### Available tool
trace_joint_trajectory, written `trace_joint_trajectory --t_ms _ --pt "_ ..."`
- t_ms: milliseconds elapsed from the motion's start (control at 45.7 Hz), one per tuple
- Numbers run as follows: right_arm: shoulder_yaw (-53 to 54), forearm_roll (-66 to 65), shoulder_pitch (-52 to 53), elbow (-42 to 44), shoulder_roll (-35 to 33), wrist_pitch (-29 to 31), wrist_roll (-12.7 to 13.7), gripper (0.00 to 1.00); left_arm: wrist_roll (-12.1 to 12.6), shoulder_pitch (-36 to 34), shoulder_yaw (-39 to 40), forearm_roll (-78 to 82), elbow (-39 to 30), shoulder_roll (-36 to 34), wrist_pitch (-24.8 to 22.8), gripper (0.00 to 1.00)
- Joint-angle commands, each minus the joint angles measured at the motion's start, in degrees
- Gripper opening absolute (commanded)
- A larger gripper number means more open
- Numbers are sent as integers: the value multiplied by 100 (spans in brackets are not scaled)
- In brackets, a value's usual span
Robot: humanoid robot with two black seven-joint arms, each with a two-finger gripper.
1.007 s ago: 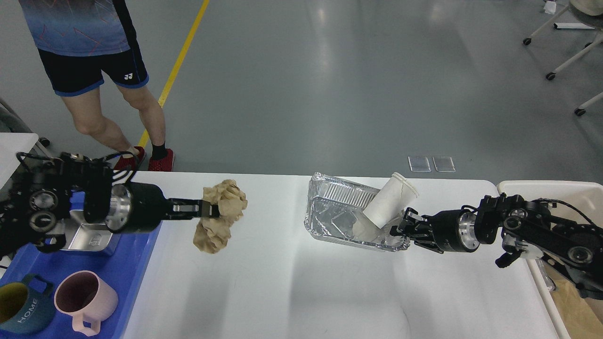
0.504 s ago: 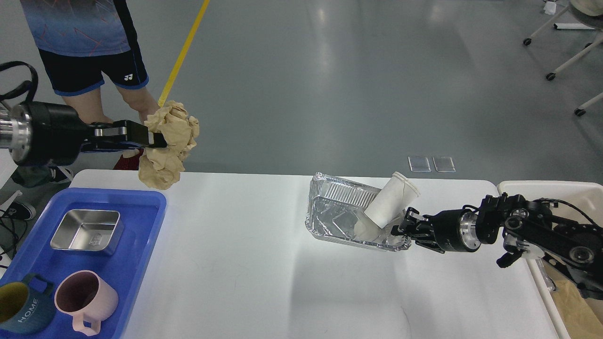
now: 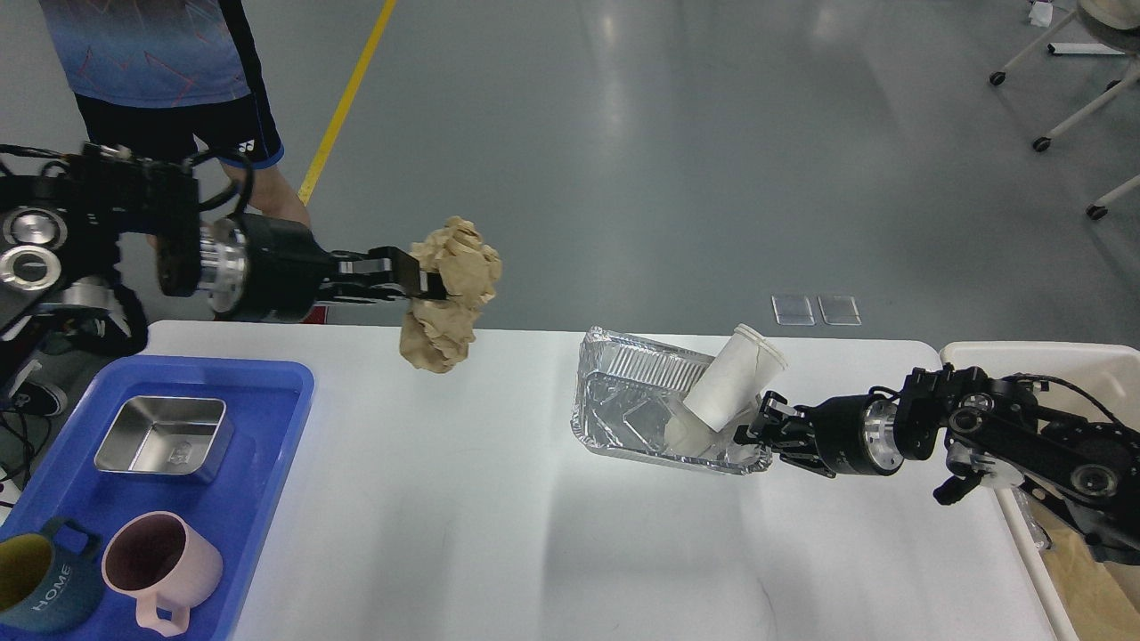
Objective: Tidy desktop
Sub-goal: 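Lift the crumpled paper and place it into the foil tray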
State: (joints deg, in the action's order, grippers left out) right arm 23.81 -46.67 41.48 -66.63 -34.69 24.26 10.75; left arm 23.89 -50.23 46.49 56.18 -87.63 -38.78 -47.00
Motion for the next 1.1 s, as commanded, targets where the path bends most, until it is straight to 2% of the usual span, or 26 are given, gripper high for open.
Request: trace_joint_trajectory --t_ms 0,175,460,723,832,920,1007,1073 --pt "1 9 0 -8 -38 0 -2 0 19 -338 -412 244 518 862 15 2" --pt "1 9 0 -8 -55 0 -2 0 19 -514 -790 578 1291 1794 15 3" --pt "1 9 -17 -8 -55 -9 6 0 -25 -514 -905 772 2267 2972 103 3" --pt "1 9 -26 -8 -55 0 -2 0 -51 -514 -905 913 2698 3369 191 4" --pt "1 9 -26 -8 -55 -9 -2 0 -121 -514 -896 895 3005 3448 454 14" --pt "1 9 -26 -8 -47 -9 -2 0 -270 -496 -905 886 3173 3483 648 37" --pt "1 9 -26 -8 -46 -9 -2 0 -279 -461 -905 886 3217 3492 797 50" --pt "1 9 -26 -8 -46 0 -2 0 -279 -444 -905 886 3226 3500 850 55"
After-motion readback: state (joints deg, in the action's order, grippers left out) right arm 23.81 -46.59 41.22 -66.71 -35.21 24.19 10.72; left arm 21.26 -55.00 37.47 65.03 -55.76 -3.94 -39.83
